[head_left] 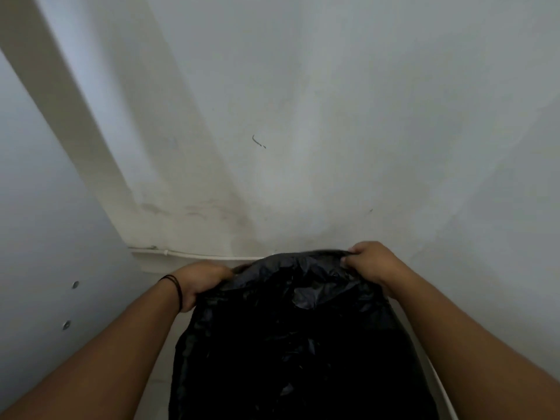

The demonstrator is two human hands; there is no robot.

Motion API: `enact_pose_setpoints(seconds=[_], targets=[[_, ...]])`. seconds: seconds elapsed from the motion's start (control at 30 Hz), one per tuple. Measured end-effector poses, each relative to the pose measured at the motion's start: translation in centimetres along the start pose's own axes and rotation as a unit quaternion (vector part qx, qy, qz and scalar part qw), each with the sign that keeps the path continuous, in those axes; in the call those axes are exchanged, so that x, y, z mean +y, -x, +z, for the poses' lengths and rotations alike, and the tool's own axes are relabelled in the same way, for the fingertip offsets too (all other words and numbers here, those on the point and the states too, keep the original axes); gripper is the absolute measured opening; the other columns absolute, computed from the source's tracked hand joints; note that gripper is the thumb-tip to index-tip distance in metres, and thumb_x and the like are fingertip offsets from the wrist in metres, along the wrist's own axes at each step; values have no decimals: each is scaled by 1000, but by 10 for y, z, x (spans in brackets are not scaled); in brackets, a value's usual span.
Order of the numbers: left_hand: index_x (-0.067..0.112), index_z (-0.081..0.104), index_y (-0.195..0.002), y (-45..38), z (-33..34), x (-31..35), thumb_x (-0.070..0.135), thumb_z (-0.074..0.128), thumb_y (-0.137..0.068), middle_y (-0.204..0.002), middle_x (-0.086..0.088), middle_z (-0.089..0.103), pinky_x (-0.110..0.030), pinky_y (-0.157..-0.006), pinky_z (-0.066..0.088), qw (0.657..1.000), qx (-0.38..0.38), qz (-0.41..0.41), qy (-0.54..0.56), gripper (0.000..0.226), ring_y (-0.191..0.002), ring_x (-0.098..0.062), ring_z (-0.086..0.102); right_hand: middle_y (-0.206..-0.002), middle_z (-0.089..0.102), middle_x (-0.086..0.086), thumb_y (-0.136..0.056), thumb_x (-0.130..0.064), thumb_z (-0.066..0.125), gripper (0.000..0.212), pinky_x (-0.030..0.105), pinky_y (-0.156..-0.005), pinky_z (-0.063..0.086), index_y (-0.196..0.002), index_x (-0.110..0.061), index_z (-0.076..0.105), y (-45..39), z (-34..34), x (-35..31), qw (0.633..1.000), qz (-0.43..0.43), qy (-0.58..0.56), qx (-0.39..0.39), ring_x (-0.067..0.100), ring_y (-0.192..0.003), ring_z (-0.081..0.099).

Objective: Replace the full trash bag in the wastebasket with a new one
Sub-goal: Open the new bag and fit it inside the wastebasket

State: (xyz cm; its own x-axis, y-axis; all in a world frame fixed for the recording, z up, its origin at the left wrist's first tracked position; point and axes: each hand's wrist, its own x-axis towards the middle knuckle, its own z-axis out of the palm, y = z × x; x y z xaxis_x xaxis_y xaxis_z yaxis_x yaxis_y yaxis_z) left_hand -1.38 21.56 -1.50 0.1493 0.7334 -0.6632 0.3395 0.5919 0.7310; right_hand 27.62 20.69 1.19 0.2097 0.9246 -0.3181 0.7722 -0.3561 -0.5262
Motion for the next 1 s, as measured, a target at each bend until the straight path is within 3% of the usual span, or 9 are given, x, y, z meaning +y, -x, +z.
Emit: enact_pose_setpoints(seconds=[0.1, 0.2, 0.3, 0.37, 0.43, 0.57, 0.73, 0.87, 1.0], targets=[[7, 57, -69, 6, -3, 14, -4, 51, -84, -68, -14, 59, -28, -58, 41, 990, 44, 103, 81, 20, -61, -23, 54, -63, 61, 2, -81, -10, 58, 19, 24, -56, 39, -64, -15, 64, 6, -5, -8, 974, -46, -215, 57, 18, -63, 55], [8, 59, -76, 25, -14, 23, 0, 50, -82, -72, -11, 62, -24, -56, 46, 976, -19, 156, 152, 13, -65, -21, 57, -62, 63, -2, -82, -11, 59, 20, 23, -56, 40, -64, -17, 67, 24, -22, -10, 931, -75, -358, -8, 13, -62, 54], [16, 61, -66, 41, -21, 22, 18, 61, -80, -63, -4, 62, -17, -52, 47, 976, -62, 183, 104, 14, -58, -14, 60, -61, 63, -5, -78, -38, 67, 24, 21, -57, 39, -67, -17, 71, 41, -40, -4, 974, -99, -179, -103, 7, -60, 55], [16, 59, -62, 42, -20, 20, 20, 61, -84, -62, -5, 56, -22, -53, 40, 982, -31, 180, 38, 22, -57, -15, 53, -58, 57, 0, -79, -44, 67, 36, 23, -54, 36, -64, -11, 66, 44, -44, -1, 992, -75, -38, -95, 11, -55, 50], [13, 60, -67, 41, -14, 16, 21, 60, -88, -66, -7, 54, -25, -56, 35, 982, 6, 184, -34, 23, -61, -16, 47, -59, 55, 3, -80, -44, 67, 38, 24, -54, 35, -59, -12, 62, 45, -42, 0, 996, -62, 17, -63, 13, -55, 49], [11, 69, -79, 37, -11, 12, 29, 67, -83, -77, -7, 67, -27, -68, 45, 980, 1, 185, -74, 19, -71, -16, 59, -73, 71, -2, -80, -34, 71, 20, 26, -67, 48, -71, -17, 71, 44, -31, 6, 993, -69, -29, -92, 12, -69, 63], [7, 67, -72, 21, -3, 13, 28, 62, -88, -69, -3, 63, -22, -60, 40, 941, 122, 228, -216, 27, -66, -14, 55, -79, 62, -1, -90, -26, 58, 15, 23, -65, 34, -76, -22, 61, 21, -2, 11, 991, -121, 10, 56, 17, -79, 55], [15, 70, -75, 9, 4, 14, 31, 65, -85, -75, 0, 70, -21, -65, 45, 952, 105, 234, -168, 21, -69, -12, 62, -76, 59, -1, -91, -31, 55, 19, 24, -64, 32, -74, -23, 58, 7, 15, 14, 988, -98, 2, 121, 19, -77, 54], [18, 63, -58, -6, 3, 13, 33, 62, -87, -55, 8, 59, -8, -47, 36, 944, 140, 232, -186, 33, -51, -1, 52, -88, 66, 5, -90, -33, 56, 21, 23, -69, 35, -74, -20, 61, -5, 22, 16, 991, -80, 18, 102, 22, -87, 58]])
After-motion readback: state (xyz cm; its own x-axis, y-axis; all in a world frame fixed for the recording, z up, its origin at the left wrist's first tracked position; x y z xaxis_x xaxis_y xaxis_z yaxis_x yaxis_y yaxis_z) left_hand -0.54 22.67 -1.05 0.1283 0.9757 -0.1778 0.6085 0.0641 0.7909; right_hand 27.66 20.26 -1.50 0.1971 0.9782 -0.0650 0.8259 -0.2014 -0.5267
